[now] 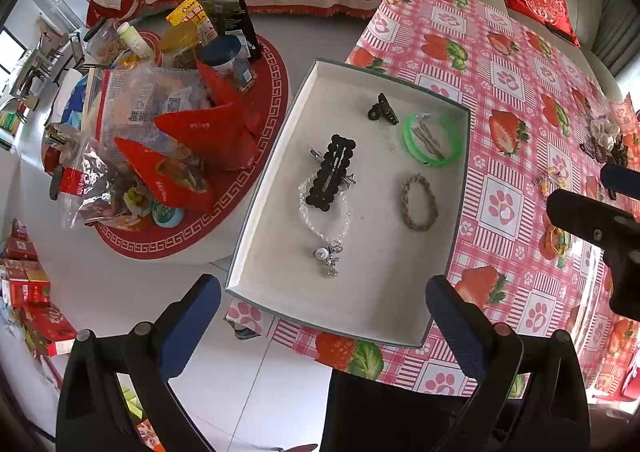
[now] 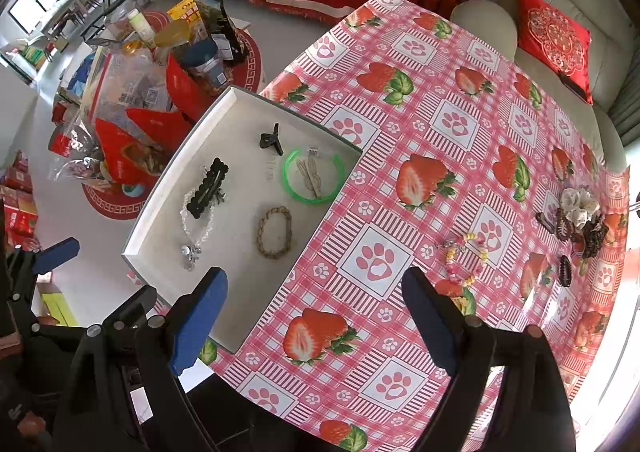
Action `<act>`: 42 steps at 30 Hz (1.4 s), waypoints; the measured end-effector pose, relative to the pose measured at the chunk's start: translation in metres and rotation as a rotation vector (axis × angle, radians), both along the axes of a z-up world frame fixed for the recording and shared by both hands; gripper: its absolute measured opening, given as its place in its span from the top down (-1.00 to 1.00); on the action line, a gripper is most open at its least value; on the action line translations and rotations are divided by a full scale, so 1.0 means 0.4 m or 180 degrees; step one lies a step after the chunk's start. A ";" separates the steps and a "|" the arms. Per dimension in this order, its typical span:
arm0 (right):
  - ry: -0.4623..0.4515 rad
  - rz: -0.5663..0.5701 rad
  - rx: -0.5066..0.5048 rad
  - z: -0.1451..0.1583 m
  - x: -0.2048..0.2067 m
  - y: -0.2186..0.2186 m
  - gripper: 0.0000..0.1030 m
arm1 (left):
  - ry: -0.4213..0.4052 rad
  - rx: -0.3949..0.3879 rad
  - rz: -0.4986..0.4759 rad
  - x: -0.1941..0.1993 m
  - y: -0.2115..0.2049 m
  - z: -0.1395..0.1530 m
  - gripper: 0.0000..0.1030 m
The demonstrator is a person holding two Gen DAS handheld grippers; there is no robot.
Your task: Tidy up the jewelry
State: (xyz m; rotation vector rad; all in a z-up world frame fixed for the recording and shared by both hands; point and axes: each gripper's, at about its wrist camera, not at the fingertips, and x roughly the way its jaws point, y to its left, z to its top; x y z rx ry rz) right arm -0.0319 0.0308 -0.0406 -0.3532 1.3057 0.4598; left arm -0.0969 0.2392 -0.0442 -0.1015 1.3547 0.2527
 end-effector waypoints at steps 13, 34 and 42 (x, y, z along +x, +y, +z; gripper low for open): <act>0.0002 0.0002 0.0002 -0.001 0.001 0.002 -0.76 | 0.0018 -0.0003 -0.0006 0.004 0.007 -0.004 -1.00; 0.0010 0.0008 0.0002 -0.005 0.001 0.004 -0.76 | 0.0037 -0.0008 0.0002 0.009 0.008 -0.015 -1.00; 0.0019 0.0009 0.0001 -0.006 0.003 0.003 -0.76 | 0.0047 0.0012 0.0007 0.013 0.002 -0.025 -1.00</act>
